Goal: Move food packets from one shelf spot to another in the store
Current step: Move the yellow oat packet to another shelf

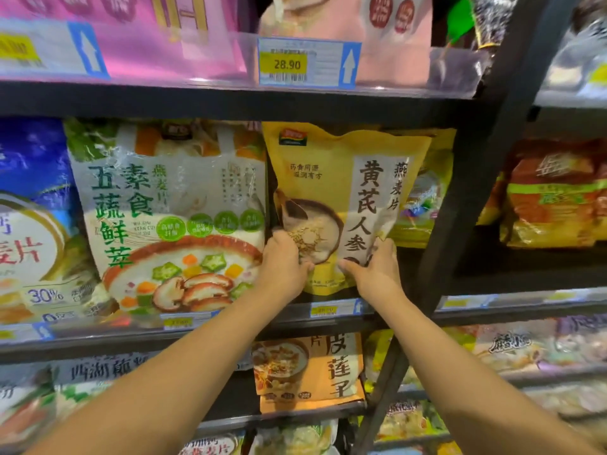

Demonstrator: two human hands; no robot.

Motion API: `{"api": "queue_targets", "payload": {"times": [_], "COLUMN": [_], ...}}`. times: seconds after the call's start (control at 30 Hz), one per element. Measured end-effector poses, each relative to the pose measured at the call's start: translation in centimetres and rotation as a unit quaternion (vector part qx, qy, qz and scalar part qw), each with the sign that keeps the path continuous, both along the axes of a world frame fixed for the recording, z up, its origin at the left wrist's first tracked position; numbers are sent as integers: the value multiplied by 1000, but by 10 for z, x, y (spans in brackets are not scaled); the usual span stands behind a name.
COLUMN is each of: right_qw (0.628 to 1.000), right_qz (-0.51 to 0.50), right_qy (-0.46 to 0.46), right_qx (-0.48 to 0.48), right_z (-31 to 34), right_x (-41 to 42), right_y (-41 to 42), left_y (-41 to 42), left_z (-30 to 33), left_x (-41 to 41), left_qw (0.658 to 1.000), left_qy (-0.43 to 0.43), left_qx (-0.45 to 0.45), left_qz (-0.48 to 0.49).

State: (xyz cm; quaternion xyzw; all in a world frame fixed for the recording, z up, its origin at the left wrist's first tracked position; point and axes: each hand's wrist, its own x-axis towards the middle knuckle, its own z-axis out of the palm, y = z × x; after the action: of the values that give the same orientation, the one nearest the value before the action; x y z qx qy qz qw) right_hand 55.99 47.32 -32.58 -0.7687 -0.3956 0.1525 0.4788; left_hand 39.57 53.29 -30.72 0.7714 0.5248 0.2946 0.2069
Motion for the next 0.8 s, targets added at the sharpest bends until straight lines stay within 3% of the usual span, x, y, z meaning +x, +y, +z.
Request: {"api": "queue_targets", "payload": {"times": [0.4, 0.6, 0.8], "right_qw": [987, 963, 958], "right_qz": [16, 30, 27], "right_qy": [-30, -166, -123], "right_qx": [-157, -210, -256], "right_z": [18, 19, 22], "right_x": [18, 23, 24], "right_y": [51, 80, 87], "left_y": [40, 56, 55], "left_z": [8, 1, 4], "left_x": [32, 51, 50], "left_qw": [982, 969, 960], "left_qy": [138, 172, 210], "left_qx": [-131, -166, -185], "left_qz": [14, 60, 32]}}
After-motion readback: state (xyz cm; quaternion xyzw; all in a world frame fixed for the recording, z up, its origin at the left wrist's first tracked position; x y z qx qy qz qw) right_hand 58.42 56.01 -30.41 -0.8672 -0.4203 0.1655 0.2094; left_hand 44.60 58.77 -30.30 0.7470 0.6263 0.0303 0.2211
